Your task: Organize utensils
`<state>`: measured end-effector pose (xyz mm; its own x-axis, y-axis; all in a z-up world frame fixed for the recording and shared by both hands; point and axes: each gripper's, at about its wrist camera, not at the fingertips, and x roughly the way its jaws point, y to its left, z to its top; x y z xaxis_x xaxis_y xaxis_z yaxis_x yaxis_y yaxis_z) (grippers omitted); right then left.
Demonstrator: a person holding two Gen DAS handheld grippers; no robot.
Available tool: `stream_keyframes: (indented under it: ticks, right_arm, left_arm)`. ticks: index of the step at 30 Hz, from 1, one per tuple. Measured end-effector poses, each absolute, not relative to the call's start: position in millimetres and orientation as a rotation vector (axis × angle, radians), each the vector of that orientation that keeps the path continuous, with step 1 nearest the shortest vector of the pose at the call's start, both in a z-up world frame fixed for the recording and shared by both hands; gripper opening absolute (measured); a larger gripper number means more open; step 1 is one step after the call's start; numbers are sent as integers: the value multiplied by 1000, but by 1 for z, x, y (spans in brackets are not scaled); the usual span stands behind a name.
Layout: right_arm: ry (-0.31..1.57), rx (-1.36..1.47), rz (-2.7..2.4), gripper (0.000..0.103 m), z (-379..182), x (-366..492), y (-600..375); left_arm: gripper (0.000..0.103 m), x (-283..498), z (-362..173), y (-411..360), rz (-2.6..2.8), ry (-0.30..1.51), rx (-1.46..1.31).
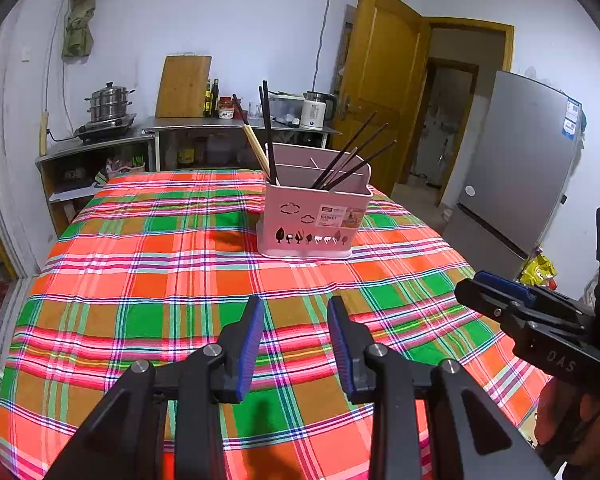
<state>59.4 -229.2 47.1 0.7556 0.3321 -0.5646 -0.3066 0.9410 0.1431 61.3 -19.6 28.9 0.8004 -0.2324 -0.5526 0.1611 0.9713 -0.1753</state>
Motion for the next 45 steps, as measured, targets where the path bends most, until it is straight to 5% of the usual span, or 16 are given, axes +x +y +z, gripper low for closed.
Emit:
stream_keyframes:
  ticks: [45]
  right_arm:
    - [632,32,351,42,46,59,-227]
  left_arm:
    - [33,59,25,-22,-194,622,-108]
